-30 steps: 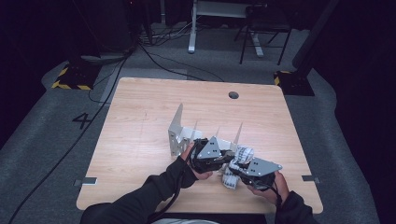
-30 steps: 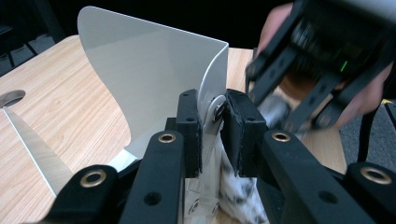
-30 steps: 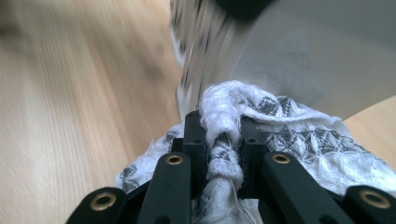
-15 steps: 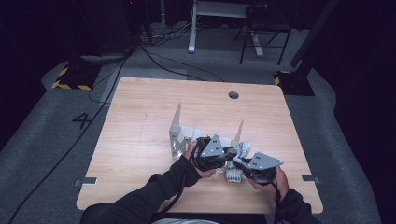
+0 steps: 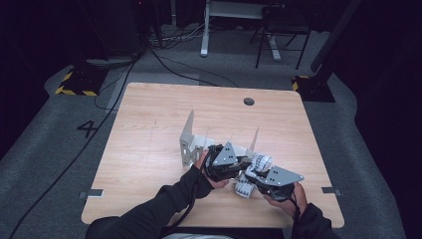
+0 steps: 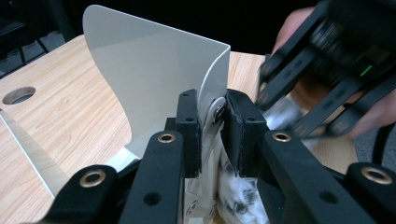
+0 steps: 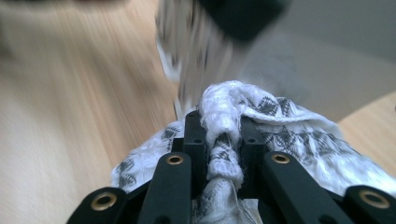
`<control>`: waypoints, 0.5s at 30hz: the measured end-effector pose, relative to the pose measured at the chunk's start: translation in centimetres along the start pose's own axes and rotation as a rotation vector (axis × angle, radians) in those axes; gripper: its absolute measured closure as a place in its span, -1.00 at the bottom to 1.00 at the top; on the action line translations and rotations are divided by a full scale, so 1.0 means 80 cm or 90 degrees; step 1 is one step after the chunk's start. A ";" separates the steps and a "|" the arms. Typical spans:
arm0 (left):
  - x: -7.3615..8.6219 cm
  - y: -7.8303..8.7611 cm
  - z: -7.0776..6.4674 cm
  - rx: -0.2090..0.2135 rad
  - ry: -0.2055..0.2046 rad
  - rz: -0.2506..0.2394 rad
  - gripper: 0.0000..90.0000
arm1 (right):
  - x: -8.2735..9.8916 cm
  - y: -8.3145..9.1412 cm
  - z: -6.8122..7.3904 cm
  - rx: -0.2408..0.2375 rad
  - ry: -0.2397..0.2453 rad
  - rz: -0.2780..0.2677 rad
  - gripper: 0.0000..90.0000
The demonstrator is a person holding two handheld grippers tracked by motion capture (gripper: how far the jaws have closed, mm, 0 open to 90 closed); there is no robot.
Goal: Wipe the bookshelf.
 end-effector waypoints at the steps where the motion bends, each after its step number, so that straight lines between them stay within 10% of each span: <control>1: 0.000 0.000 0.000 0.000 -0.001 0.000 0.70 | 0.006 -0.006 -0.001 -0.001 0.001 0.015 0.75; 9: 0.000 0.001 -0.003 0.010 -0.004 0.001 0.72 | 0.028 -0.032 -0.030 0.062 -0.011 0.052 0.76; 15: 0.000 0.001 -0.007 0.020 -0.007 0.002 0.72 | 0.015 -0.026 -0.068 0.105 -0.064 0.009 0.76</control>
Point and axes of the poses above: each handheld gripper's, and its own axes: y roughly backward along the jaws, x roughly out of its underside, z roughly to its left, the point moved 6 cm from there along -y, roughly forward along the jaws, and after that the axes turned 1 degree about -z, right-handed, at the moved point
